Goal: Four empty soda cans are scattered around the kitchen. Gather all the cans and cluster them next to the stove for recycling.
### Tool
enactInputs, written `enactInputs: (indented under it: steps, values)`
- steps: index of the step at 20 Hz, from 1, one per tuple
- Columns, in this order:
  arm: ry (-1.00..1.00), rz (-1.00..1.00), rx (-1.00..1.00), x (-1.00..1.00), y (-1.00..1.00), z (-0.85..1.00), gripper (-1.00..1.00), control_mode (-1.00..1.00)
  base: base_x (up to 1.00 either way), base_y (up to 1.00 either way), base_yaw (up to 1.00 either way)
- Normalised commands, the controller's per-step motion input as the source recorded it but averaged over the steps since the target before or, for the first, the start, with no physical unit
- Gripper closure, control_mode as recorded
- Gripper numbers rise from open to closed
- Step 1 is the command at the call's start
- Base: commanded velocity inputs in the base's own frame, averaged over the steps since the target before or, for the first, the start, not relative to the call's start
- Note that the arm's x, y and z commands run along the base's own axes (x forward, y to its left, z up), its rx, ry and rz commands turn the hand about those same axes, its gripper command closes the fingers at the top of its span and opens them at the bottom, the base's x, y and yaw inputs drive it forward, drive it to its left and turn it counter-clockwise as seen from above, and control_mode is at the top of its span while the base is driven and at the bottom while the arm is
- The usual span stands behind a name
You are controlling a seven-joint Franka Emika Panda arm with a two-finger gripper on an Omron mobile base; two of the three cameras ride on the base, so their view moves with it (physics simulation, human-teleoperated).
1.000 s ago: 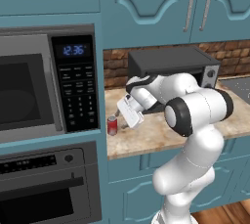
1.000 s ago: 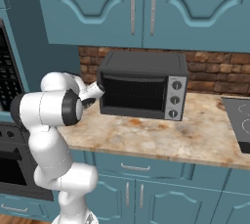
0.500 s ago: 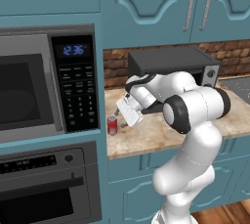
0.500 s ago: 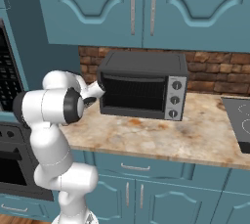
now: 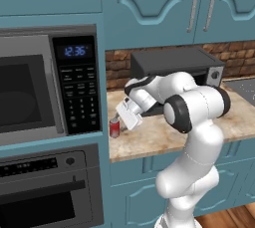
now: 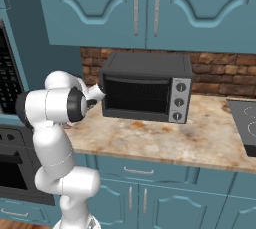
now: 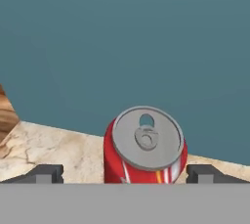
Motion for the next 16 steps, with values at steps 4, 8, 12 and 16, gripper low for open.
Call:
enactInputs:
  steps: [4, 8, 12, 16]
  values:
    - [0.05, 0.0, 0.0, 0.0, 0.12, -0.09, -1.0, -1.0, 0.0, 0.0, 0.0]
    - [0.05, 0.0, 0.0, 0.0, 0.06, -0.06, -1.0, -1.0, 0.0, 0.0, 0.0]
    - [0.05, 0.0, 0.0, 0.0, 0.08, -0.01, 1.0, -1.0, 0.0, 0.0, 0.0]
    - [0.01, 0.0, 0.0, 0.0, 0.02, 0.0, 1.0, -1.0, 0.0, 0.0, 0.0]
